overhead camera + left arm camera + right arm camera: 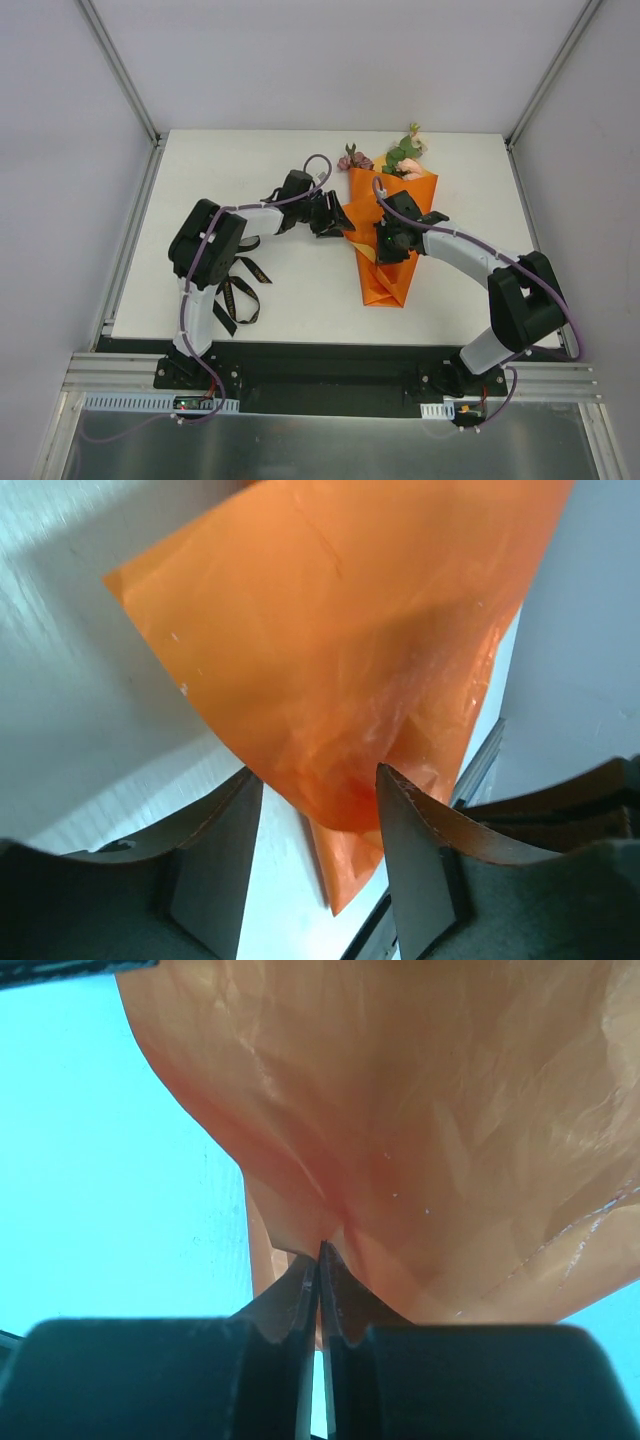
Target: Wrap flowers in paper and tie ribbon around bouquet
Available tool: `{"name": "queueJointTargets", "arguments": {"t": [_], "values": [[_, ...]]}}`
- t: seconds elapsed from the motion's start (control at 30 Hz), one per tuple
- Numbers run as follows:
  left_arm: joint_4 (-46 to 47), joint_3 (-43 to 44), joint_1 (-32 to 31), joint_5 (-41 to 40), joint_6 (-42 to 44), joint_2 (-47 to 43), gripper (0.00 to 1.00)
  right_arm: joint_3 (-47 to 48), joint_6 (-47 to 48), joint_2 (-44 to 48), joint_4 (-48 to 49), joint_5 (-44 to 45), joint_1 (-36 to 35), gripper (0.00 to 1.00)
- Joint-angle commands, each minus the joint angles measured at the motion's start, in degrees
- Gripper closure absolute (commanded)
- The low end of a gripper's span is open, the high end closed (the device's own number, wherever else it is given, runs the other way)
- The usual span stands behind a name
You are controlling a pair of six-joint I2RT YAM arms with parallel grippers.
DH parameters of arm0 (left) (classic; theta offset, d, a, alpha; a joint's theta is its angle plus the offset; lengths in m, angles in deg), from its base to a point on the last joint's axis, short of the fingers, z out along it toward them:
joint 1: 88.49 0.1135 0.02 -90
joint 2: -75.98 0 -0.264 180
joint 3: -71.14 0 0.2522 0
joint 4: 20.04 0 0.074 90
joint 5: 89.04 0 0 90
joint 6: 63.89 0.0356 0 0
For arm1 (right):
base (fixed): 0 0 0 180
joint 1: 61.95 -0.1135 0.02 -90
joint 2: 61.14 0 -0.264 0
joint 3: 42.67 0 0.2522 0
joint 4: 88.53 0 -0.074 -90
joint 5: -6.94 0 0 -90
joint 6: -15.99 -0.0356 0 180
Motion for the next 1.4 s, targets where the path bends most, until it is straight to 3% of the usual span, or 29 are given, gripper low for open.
{"name": "queueJointTargets", "arguments": {"t": [0.0,0.07,0.2,0.23,0.27,0.37,0.47,0.8,1.1,1.37], "values": [[-1.95,4.21,-0.17,1.51,0.63,3.22,0.53,1.77,-0.86,2.39,-0.01,0.94,-0.48,0.94],[-1.95,4.3,-0.17,1.25,0.98,3.23,0.58,1.68,-0.86,2.65,-0.1,0.85,-0.57,0.94],[-2.38,6.75,-0.25,0.99,2.74,3.31,0.95,0.98,-0.42,4.06,-0.71,0.24,-0.74,0.85],[-2.82,7.45,-0.26,1.16,3.44,3.4,1.0,0.63,-0.25,5.45,-0.8,-0.03,-0.74,0.8],[-3.0,8.16,-0.17,1.69,3.71,4.01,1.0,-0.33,-0.33,6.34,-0.71,-1.16,-0.74,0.7],[-3.44,10.88,-0.17,3.18,4.24,5.68,1.0,-1.48,0.28,8.71,-0.62,-4.06,-0.48,0.57],[-3.44,13.43,-0.25,5.37,4.33,7.87,1.0,-1.66,0.37,9.25,-0.63,-6.61,-0.39,0.53],[-4.85,19.33,0.01,6.97,6.08,11.93,1.0,-2.45,-1.74,6.09,4.29,-11.28,1.89,0.51],[-6.52,21.26,0.62,6.61,8.1,13.68,1.0,-4.29,-2.44,-0.16,9.56,-13.13,2.07,0.55],[-9.33,26.61,0.89,7.23,9.07,16.58,0.94,-4.74,-2.88,-2.35,10.45,-12.6,2.16,0.59]]}}
